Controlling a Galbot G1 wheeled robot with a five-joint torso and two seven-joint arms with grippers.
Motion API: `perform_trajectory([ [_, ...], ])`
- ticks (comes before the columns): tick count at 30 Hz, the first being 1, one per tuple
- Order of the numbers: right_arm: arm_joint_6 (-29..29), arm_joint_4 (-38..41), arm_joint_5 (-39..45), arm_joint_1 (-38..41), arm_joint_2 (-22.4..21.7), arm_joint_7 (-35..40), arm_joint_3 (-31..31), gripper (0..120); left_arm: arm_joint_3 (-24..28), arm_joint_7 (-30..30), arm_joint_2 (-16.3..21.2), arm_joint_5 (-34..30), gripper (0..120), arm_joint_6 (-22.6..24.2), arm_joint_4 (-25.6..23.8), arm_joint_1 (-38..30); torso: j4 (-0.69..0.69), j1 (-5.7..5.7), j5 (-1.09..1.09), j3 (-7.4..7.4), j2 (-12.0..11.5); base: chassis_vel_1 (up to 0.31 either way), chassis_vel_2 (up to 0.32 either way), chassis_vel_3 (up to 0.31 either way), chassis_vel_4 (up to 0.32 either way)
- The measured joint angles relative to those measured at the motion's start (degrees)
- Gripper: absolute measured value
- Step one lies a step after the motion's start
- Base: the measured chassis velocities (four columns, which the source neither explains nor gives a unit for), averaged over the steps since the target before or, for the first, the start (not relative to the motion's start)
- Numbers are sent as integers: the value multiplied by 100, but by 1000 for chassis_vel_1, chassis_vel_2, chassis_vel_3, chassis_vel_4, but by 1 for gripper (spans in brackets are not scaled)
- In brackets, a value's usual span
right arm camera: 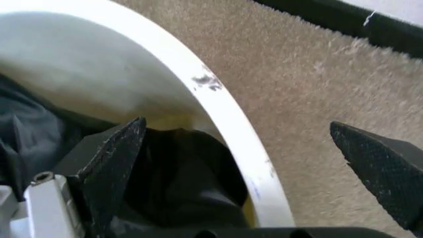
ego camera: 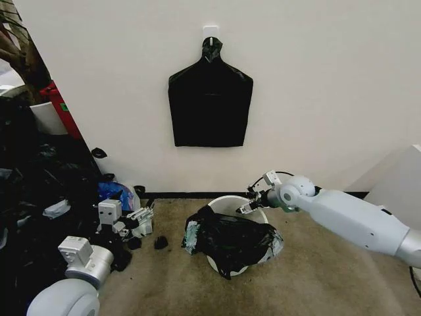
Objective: Place the garbage bag over the trash bin.
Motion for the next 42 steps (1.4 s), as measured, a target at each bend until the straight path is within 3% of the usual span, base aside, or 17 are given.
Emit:
perform_trajectory([
  [6,0,16,133,-11,22,192,-19,88,151,0,-50,118,100,-66,-35,68,-1,0,0,0,0,0,0,0,0],
  [13,0,54,146,-68,33,291,-6,65,227,8,-39,156,100,-120,-68,103,-1,0,0,0,0,0,0,0,0],
  [19,0,119,91,-117,34,339,45,38,317,10,-47,219,100,-187,-76,135,-1,0,0,0,0,0,0,0,0],
  [31,-2,302,-116,-285,-120,345,333,0,515,16,-60,313,100,-254,-63,148,0,0,1,0,0,0,0,0,0],
  [36,-2,547,-419,-440,-341,264,569,0,615,16,-57,350,100,-269,-29,117,0,0,1,0,0,0,0,0,0],
  [42,-2,1117,-446,-997,-793,486,1269,0,635,-5,-39,337,100,-284,20,57,-1,0,-1,0,0,0,0,0,0],
])
